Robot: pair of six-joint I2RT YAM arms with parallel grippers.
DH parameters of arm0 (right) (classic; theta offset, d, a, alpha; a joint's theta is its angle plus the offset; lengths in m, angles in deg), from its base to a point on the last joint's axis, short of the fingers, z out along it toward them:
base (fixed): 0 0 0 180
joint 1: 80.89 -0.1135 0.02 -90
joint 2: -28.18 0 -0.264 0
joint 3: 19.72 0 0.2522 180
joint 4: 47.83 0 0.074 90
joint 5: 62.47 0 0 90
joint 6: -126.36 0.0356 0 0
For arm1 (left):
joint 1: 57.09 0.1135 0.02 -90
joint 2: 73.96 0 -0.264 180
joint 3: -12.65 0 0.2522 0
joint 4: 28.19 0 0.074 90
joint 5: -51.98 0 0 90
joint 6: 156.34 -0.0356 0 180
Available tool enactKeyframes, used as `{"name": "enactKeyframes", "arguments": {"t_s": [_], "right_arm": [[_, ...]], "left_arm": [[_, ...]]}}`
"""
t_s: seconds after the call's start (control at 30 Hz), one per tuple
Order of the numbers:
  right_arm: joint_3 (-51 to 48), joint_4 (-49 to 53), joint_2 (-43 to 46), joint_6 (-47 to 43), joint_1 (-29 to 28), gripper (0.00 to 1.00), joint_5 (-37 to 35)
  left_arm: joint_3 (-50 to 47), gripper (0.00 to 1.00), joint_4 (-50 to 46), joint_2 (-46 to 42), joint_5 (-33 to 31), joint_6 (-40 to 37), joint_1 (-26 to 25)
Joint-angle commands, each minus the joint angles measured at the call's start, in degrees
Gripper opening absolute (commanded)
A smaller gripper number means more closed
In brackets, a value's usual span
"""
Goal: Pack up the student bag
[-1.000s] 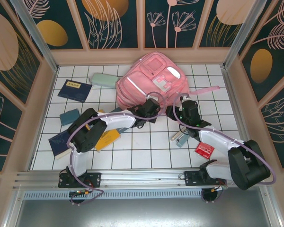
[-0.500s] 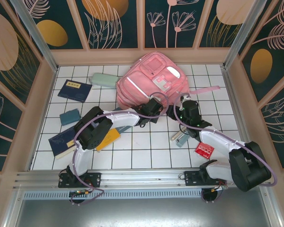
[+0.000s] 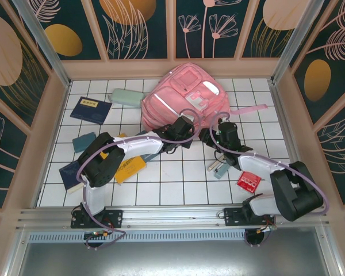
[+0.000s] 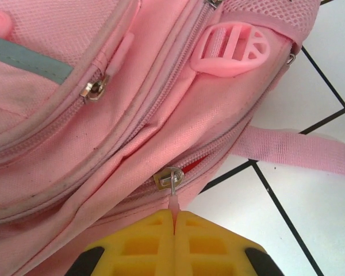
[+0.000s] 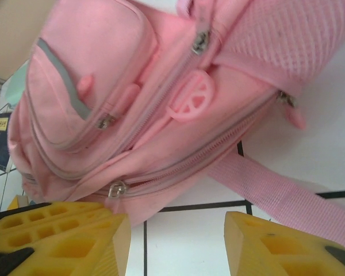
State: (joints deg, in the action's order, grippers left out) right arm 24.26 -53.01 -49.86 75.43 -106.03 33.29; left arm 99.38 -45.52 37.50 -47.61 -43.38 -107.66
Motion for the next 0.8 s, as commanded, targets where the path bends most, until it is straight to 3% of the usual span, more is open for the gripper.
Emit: {"name": "enactKeyframes", "arguments": {"t_s": [0.0,0.47,0.57,0.67,0.73,0.77], "right_arm": [[1.66,-5.58,-3.92,6.85,0.38,0.48,3.19],[11.37,-7.07,-16.86,13.94,2.21,0.49,2.77],[13.46,-5.38,-19.19,14.11,2.85,0.38,2.57],[13.79,-4.04,-18.8,13.36,3.12,0.18,0.72],[13.9,-1.97,-17.75,12.18,3.53,0.0,-1.34],[13.89,-1.17,-17.24,11.62,3.92,0.0,-2.06]], "left_arm": [[-0.9,0.0,1.85,-2.25,3.03,0.95,0.06],[-2.92,0.0,4.1,-3.54,6.07,1.47,0.03],[-3.15,0.0,4.36,-3.96,6.19,1.74,0.07],[-3.1,0.0,3.55,-4.56,5.21,1.75,0.08],[-3.18,0.0,2.8,-4.92,3.63,1.83,0.04],[-3.27,0.0,2.47,-5.09,2.88,1.87,0.03]]}}
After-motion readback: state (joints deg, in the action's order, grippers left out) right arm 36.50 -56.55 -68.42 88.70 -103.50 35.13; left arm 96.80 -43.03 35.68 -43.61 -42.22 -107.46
